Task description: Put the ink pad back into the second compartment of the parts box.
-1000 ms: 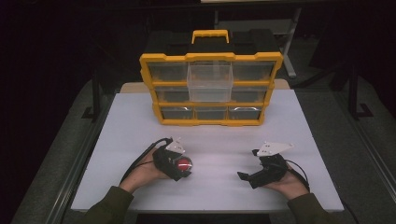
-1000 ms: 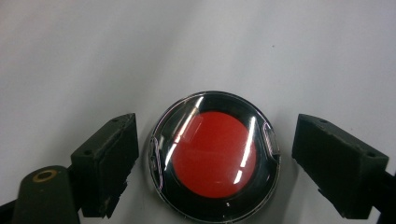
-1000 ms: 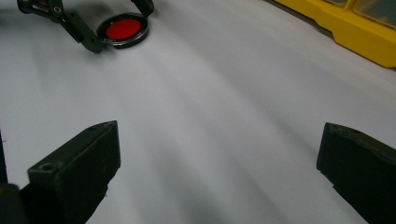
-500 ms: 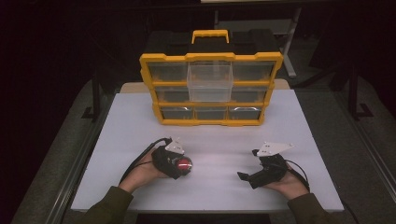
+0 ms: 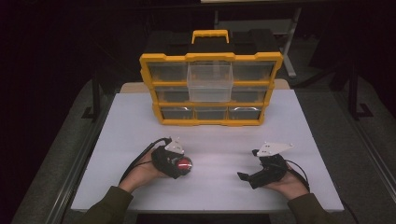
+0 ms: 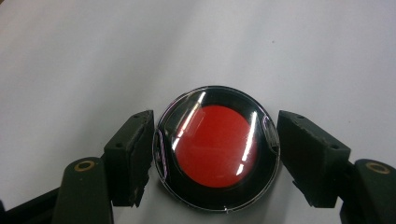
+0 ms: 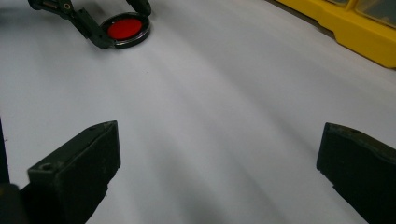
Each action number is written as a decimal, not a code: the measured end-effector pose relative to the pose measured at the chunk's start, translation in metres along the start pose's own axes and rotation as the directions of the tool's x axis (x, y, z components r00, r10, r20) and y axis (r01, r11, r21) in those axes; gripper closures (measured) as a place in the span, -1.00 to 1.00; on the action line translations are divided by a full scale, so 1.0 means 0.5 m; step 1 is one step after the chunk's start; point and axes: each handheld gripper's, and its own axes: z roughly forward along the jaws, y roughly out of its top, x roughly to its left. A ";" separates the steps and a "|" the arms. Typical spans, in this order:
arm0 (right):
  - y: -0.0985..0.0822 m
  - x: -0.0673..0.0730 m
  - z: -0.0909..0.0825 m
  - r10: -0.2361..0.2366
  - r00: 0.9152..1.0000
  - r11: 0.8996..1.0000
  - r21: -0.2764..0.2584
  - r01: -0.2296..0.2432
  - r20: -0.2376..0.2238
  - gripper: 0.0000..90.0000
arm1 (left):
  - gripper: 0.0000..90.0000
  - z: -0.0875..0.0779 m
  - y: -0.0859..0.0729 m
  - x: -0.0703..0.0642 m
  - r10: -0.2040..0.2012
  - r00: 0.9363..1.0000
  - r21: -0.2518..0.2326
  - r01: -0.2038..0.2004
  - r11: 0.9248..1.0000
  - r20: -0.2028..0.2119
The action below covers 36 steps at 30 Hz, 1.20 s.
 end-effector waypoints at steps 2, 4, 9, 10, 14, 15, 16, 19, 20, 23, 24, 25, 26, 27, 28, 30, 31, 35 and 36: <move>0.000 0.000 0.000 0.000 1.000 1.000 0.000 0.000 0.000 -1.00 | -0.34 0.000 0.000 0.000 0.001 1.000 0.001 -0.001 1.000 0.001; 0.000 0.000 0.000 -0.001 1.000 1.000 0.000 0.001 0.000 -1.00 | -0.34 -0.001 0.000 0.001 0.005 1.000 0.002 -0.005 1.000 0.005; 0.000 0.000 0.000 -0.002 1.000 1.000 0.001 0.002 -0.002 -1.00 | -0.34 -0.005 -0.001 0.004 0.008 1.000 0.007 -0.008 1.000 0.024; 0.000 0.000 0.000 -0.002 1.000 1.000 0.001 0.002 -0.002 -1.00 | -0.34 -0.006 -0.002 0.006 -0.002 1.000 0.000 0.002 1.000 0.025; 0.000 0.000 0.000 -0.002 1.000 1.000 0.000 0.002 -0.002 -1.00 | -0.34 -0.012 -0.004 0.011 -0.011 1.000 -0.005 0.011 1.000 0.022; 0.000 0.000 0.000 -0.002 1.000 1.000 0.000 0.002 -0.002 -1.00 | -0.34 -0.013 -0.004 0.012 -0.011 1.000 -0.005 0.012 1.000 0.022; 0.000 0.000 0.000 -0.002 1.000 1.000 0.000 0.002 -0.002 -1.00 | -0.34 -0.015 -0.005 0.012 -0.019 1.000 -0.009 0.019 1.000 0.021; 0.000 0.000 0.000 -0.003 1.000 1.000 0.001 0.003 -0.004 -1.00 | -0.34 -0.020 -0.007 0.016 -0.020 1.000 -0.008 0.020 1.000 0.022; 0.000 0.000 0.000 -0.004 1.000 1.000 0.000 0.004 -0.003 -1.00 | -0.34 -0.021 -0.007 0.017 -0.023 0.999 -0.007 0.023 1.000 0.022; 0.000 0.000 0.000 -0.004 1.000 1.000 -0.001 0.004 -0.004 -1.00 | -0.34 -0.026 -0.008 0.020 -0.020 1.000 -0.004 0.020 1.000 0.020; 0.000 0.001 0.000 -0.004 1.000 1.000 0.001 0.004 -0.005 -1.00 | -0.34 -0.029 -0.007 0.022 -0.016 1.000 -0.002 0.016 1.000 0.017; 0.000 0.001 0.000 -0.004 1.000 1.000 0.001 0.004 -0.005 -1.00 | -0.34 -0.030 -0.008 0.022 -0.021 1.000 -0.008 0.021 1.000 0.020; 0.000 0.001 0.000 -0.006 1.000 1.000 0.000 0.006 -0.006 -1.00 | -0.34 -0.035 -0.008 0.024 -0.032 0.999 -0.019 0.032 0.999 0.020; 0.000 0.001 0.000 -0.006 1.000 1.000 0.000 0.006 -0.006 -1.00 | -0.34 -0.035 -0.008 0.024 -0.032 0.999 -0.019 0.032 0.999 0.020; 0.000 0.001 0.000 -0.006 1.000 1.000 0.000 0.006 -0.006 -1.00 | -0.34 -0.038 -0.008 0.025 -0.036 0.999 -0.024 0.037 0.999 0.021; 0.000 0.001 0.000 -0.005 1.000 1.000 -0.001 0.005 -0.006 -1.00 | -0.34 -0.044 -0.009 0.029 -0.037 0.999 -0.028 0.037 0.999 0.030; 0.000 0.001 0.000 -0.005 1.000 1.000 -0.001 0.005 -0.006 -1.00 | -0.34 -0.044 -0.009 0.029 -0.037 0.999 -0.028 0.037 0.999 0.030; 0.000 0.001 0.000 -0.006 1.000 1.000 -0.001 0.006 -0.007 -1.00 | -0.34 -0.053 -0.010 0.032 -0.048 0.998 -0.040 0.050 0.998 0.036; 0.000 0.001 0.000 -0.006 1.000 1.000 0.000 0.006 -0.007 -1.00 | -0.34 -0.054 -0.010 0.033 -0.051 0.998 -0.043 0.052 0.998 0.036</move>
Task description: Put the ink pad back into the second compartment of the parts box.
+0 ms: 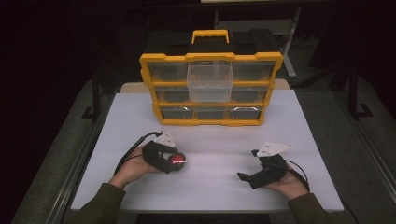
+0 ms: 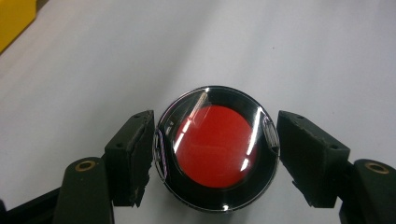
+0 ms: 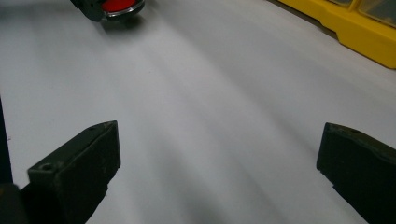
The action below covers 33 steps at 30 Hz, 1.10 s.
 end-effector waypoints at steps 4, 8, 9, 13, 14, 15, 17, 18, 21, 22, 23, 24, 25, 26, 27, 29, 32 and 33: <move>0.000 0.000 0.000 0.001 1.000 1.000 0.000 -0.001 -0.001 -1.00 | -0.34 -0.012 0.004 0.004 -0.005 1.000 -0.003 0.005 1.000 0.004; 0.000 0.000 0.001 0.000 1.000 1.000 -0.003 0.000 -0.002 -1.00 | -0.34 -0.016 0.011 0.005 -0.002 1.000 -0.003 0.002 1.000 0.006; 0.000 0.000 0.001 0.000 1.000 1.000 -0.003 0.000 -0.002 -1.00 | -0.34 -0.018 0.014 0.006 0.000 1.000 -0.001 0.000 1.000 0.004; 0.001 0.000 0.001 -0.004 1.000 1.000 -0.006 0.004 -0.005 -1.00 | -0.34 -0.033 0.032 0.009 0.006 1.000 -0.022 -0.006 1.000 0.004; 0.001 0.000 0.001 -0.003 1.000 1.000 -0.006 0.003 -0.005 -1.00 | -0.34 -0.033 0.032 0.009 0.006 1.000 -0.022 -0.006 1.000 0.004; 0.001 0.000 0.001 -0.003 1.000 1.000 -0.006 0.003 -0.005 -1.00 | -0.34 -0.036 0.034 0.010 0.006 1.000 -0.024 -0.006 1.000 0.004; 0.001 0.000 0.001 -0.004 1.000 1.000 -0.009 0.004 -0.005 -1.00 | -0.34 -0.043 0.040 0.012 0.005 1.000 -0.033 -0.004 0.999 0.009; 0.001 0.000 0.001 -0.002 1.000 1.000 -0.010 0.002 -0.006 -1.00 | -0.34 -0.047 0.043 0.013 0.006 1.000 -0.033 -0.005 0.999 0.011; 0.001 0.000 0.001 -0.003 1.000 1.000 -0.007 0.003 -0.006 -1.00 | -0.34 -0.055 0.050 0.015 0.010 1.000 -0.041 -0.009 0.999 0.009; 0.001 0.000 0.002 -0.004 1.000 1.000 -0.007 0.004 -0.006 -1.00 | -0.34 -0.058 0.052 0.015 0.012 1.000 -0.045 -0.011 0.999 0.009; 0.000 0.000 0.002 -0.004 1.000 1.000 -0.006 0.004 -0.006 -1.00 | -0.34 -0.062 0.054 0.016 0.012 1.000 -0.047 -0.011 0.999 0.009; 0.000 0.000 0.002 -0.004 1.000 1.000 -0.006 0.004 -0.006 -1.00 | -0.34 -0.064 0.056 0.017 0.011 1.000 -0.053 -0.010 0.999 0.009; 0.000 0.000 0.002 -0.004 1.000 1.000 -0.007 0.004 -0.006 -1.00 | -0.34 -0.066 0.056 0.018 0.009 1.000 -0.056 -0.008 0.998 0.011; 0.000 0.000 0.001 -0.002 1.000 1.000 -0.008 0.002 -0.006 -1.00 | -0.34 -0.068 0.057 0.019 0.010 1.000 -0.058 -0.009 0.998 0.013; 0.000 0.000 0.001 -0.002 1.000 1.000 -0.008 0.002 -0.006 -1.00 | -0.34 -0.069 0.059 0.019 0.009 1.000 -0.059 -0.008 0.998 0.012; 0.000 0.000 0.002 -0.005 1.000 1.000 -0.008 0.005 -0.006 -1.00 | -0.34 -0.073 0.061 0.020 0.011 1.000 -0.055 -0.010 0.998 0.011; 0.000 0.000 0.002 -0.005 1.000 1.000 -0.009 0.005 -0.006 -1.00 | -0.34 -0.078 0.067 0.022 0.011 1.000 -0.057 -0.010 0.998 0.009; 0.000 0.000 0.002 -0.005 1.000 1.000 -0.009 0.005 -0.006 -1.00 | -0.34 -0.081 0.069 0.023 0.012 1.000 -0.056 -0.012 0.998 0.007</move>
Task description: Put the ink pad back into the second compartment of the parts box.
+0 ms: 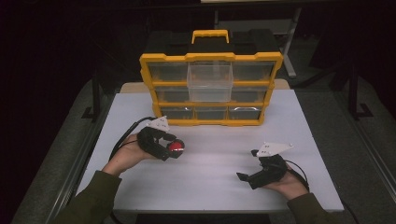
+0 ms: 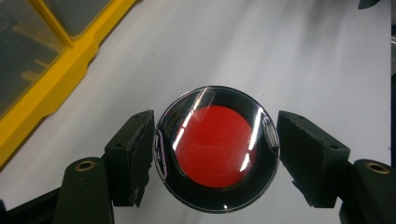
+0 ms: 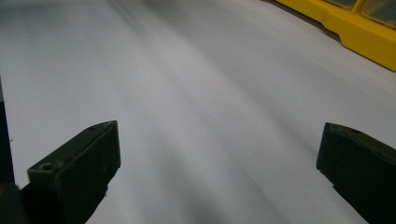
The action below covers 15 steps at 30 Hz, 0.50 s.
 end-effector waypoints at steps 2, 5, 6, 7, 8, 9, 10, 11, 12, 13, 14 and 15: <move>0.000 0.000 0.000 0.000 1.000 1.000 -0.001 0.000 0.000 -1.00 | -0.34 -0.004 0.004 0.001 -0.001 1.000 -0.005 0.001 1.000 0.000; 0.000 0.000 0.000 0.000 1.000 1.000 -0.001 0.000 0.000 -1.00 | -0.34 -0.009 0.009 0.002 0.003 1.000 -0.007 -0.003 1.000 0.002; 0.000 0.000 0.000 0.000 1.000 1.000 -0.001 0.000 0.000 -1.00 | -0.34 -0.012 0.011 0.002 0.001 1.000 -0.009 -0.001 1.000 0.001; 0.000 0.000 0.000 0.002 1.000 1.000 -0.001 -0.002 0.000 -1.00 | -0.34 -0.015 0.014 0.003 0.003 1.000 -0.008 -0.003 1.000 -0.002; 0.000 0.000 0.000 0.001 1.000 1.000 -0.001 -0.001 0.000 -1.00 | -0.34 -0.018 0.016 0.004 0.001 1.000 -0.010 -0.001 1.000 -0.003; 0.000 0.000 0.000 0.000 1.000 1.000 -0.001 0.000 0.000 -1.00 | -0.34 -0.022 0.020 0.006 0.001 1.000 -0.013 -0.001 1.000 -0.003; 0.000 0.000 0.000 0.000 1.000 1.000 -0.001 0.000 0.000 -1.00 | -0.34 -0.022 0.020 0.006 0.001 1.000 -0.013 -0.001 1.000 -0.003; 0.000 0.000 0.000 0.001 1.000 1.000 -0.002 -0.001 0.001 -1.00 | -0.34 -0.025 0.022 0.007 0.000 1.000 -0.011 0.000 1.000 -0.001; 0.000 0.000 0.000 0.001 1.000 1.000 -0.002 -0.001 0.001 -1.00 | -0.34 -0.027 0.024 0.007 -0.001 1.000 -0.012 0.001 1.000 -0.003; 0.000 0.000 0.000 0.002 1.000 1.000 -0.003 -0.002 0.001 -1.00 | -0.34 -0.030 0.026 0.008 0.001 1.000 -0.010 -0.001 1.000 -0.003; 0.000 0.000 -0.001 0.003 1.000 1.000 -0.003 -0.003 0.000 -1.00 | -0.34 -0.034 0.030 0.009 -0.001 1.000 -0.012 0.001 1.000 -0.005; 0.000 0.000 -0.001 0.003 1.000 1.000 -0.003 -0.003 0.000 -1.00 | -0.34 -0.034 0.030 0.009 -0.001 1.000 -0.012 0.001 1.000 -0.005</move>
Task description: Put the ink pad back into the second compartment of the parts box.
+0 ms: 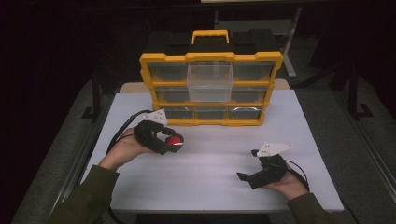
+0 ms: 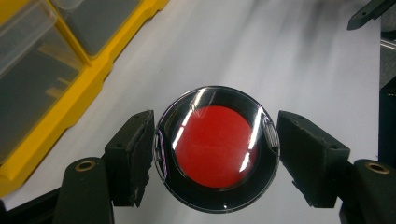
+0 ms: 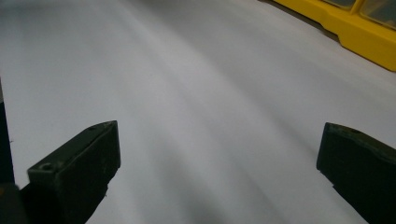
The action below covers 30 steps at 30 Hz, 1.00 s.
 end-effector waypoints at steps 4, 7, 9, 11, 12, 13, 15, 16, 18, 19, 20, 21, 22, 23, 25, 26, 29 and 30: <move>0.000 0.000 0.000 0.002 1.000 1.000 0.001 -0.002 0.000 -1.00 | -0.34 -0.010 0.010 0.002 0.001 1.000 0.003 -0.001 1.000 -0.004; 0.000 0.000 0.000 0.002 1.000 1.000 0.000 -0.002 0.000 -1.00 | -0.34 -0.018 0.017 0.004 -0.004 1.000 -0.001 0.004 1.000 -0.001; 0.000 0.000 0.000 0.002 1.000 1.000 0.000 -0.002 -0.001 -1.00 | -0.34 -0.022 0.022 0.004 0.002 1.000 0.008 -0.002 1.000 -0.004; 0.000 0.000 0.000 0.002 1.000 1.000 0.000 -0.002 -0.001 -1.00 | -0.34 -0.025 0.026 0.005 -0.001 1.000 0.007 0.001 1.000 -0.004; 0.000 0.000 0.000 0.002 1.000 1.000 0.000 -0.002 -0.001 -1.00 | -0.34 -0.028 0.029 0.005 0.003 1.000 0.010 -0.003 1.000 -0.005; 0.000 0.000 0.000 0.003 1.000 1.000 0.000 -0.003 0.000 -1.00 | -0.34 -0.030 0.032 0.005 0.004 1.000 0.010 -0.004 1.000 -0.005; 0.000 0.000 0.000 0.003 1.000 1.000 -0.001 -0.003 0.000 -1.00 | -0.34 -0.035 0.037 0.006 0.002 1.000 0.007 -0.002 1.000 -0.006; 0.000 0.000 -0.001 0.004 1.000 1.000 -0.001 -0.004 -0.001 -1.00 | -0.34 -0.037 0.040 0.007 0.004 1.000 0.008 -0.004 1.000 -0.008; 0.000 0.000 -0.001 0.005 1.000 1.000 -0.002 -0.005 -0.001 -1.00 | -0.34 -0.041 0.044 0.008 0.003 1.000 0.012 -0.002 1.000 -0.011; 0.000 0.000 -0.001 0.005 1.000 1.000 -0.002 -0.005 -0.001 -1.00 | -0.34 -0.044 0.048 0.009 0.006 1.000 0.015 -0.006 1.000 -0.012; 0.000 0.000 -0.001 0.005 1.000 1.000 -0.002 -0.005 -0.001 -1.00 | -0.34 -0.049 0.053 0.010 0.010 1.000 0.017 -0.010 1.000 -0.014; 0.000 0.000 -0.001 0.005 1.000 1.000 -0.002 -0.005 -0.001 -1.00 | -0.34 -0.049 0.053 0.010 0.010 1.000 0.017 -0.010 1.000 -0.014; 0.000 0.000 -0.001 0.005 1.000 1.000 -0.002 -0.005 -0.001 -1.00 | -0.34 -0.052 0.056 0.011 0.011 1.000 0.016 -0.010 1.000 -0.012; 0.000 0.000 -0.001 0.006 1.000 1.000 -0.002 -0.006 -0.001 -1.00 | -0.34 -0.053 0.058 0.011 0.012 1.000 0.016 -0.012 1.000 -0.009; 0.000 0.000 -0.001 0.006 1.000 1.000 -0.002 -0.006 -0.001 -1.00 | -0.34 -0.058 0.064 0.012 0.016 1.000 0.019 -0.016 1.000 -0.011; 0.000 0.000 -0.001 0.006 1.000 1.000 -0.002 -0.006 -0.001 -1.00 | -0.34 -0.060 0.068 0.012 0.014 1.000 0.018 -0.014 1.000 -0.012; 0.000 0.000 -0.001 0.005 1.000 1.000 -0.002 -0.005 -0.001 -1.00 | -0.34 -0.066 0.076 0.014 0.016 1.000 0.018 -0.016 1.000 -0.010; 0.000 0.000 -0.001 0.005 1.000 1.000 -0.001 -0.005 0.000 -1.00 | -0.34 -0.068 0.079 0.015 0.016 1.000 0.015 -0.016 1.000 -0.007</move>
